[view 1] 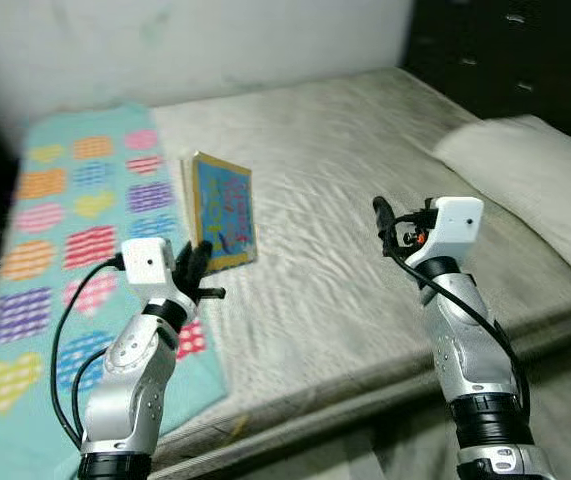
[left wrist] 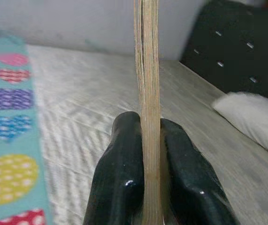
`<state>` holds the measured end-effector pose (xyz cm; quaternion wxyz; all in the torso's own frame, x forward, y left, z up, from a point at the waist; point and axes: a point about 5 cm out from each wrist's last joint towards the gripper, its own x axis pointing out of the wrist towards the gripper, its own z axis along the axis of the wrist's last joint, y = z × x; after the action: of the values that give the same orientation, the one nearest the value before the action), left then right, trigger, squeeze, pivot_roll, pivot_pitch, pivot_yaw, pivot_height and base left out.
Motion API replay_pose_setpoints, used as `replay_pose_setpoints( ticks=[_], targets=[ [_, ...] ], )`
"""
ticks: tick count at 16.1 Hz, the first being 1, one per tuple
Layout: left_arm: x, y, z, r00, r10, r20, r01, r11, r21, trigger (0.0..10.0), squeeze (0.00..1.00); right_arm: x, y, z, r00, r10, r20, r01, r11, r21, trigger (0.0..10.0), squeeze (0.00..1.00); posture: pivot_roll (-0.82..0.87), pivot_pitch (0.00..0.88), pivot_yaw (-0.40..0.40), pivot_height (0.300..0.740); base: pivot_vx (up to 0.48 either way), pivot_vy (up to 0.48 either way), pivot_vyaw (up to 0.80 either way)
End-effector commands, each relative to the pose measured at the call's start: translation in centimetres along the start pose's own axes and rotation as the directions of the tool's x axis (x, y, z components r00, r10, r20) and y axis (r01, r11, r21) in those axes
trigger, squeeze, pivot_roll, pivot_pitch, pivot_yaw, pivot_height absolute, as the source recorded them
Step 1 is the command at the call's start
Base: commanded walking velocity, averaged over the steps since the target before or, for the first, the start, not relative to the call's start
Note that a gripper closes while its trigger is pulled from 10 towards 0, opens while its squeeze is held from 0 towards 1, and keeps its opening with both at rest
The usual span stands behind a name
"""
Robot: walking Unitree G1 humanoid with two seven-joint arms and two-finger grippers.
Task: Clean up the room
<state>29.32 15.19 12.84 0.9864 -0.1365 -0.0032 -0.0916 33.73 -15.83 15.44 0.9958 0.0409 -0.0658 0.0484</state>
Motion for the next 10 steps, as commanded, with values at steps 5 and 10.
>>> replay_pose_setpoints(
  ticks=[5,10],
  targets=[
    [0.6,1.0,1.2,0.995,0.087,0.049,-0.088,0.996,0.015,10.0,0.00,0.6,0.9,0.0,1.000,0.011,0.002,-0.011,1.000,0.020,10.0,0.00,-0.04,0.000,0.016,0.740,0.000,0.000,0.00],
    [1.4,0.0,1.7,0.998,0.024,0.059,-0.026,0.999,0.036,10.0,0.00,1.6,1.7,0.6,0.999,0.033,0.028,-0.033,0.999,-0.002,10.0,0.00,-0.05,0.000,0.016,0.740,0.000,0.000,0.16]
  ],
)
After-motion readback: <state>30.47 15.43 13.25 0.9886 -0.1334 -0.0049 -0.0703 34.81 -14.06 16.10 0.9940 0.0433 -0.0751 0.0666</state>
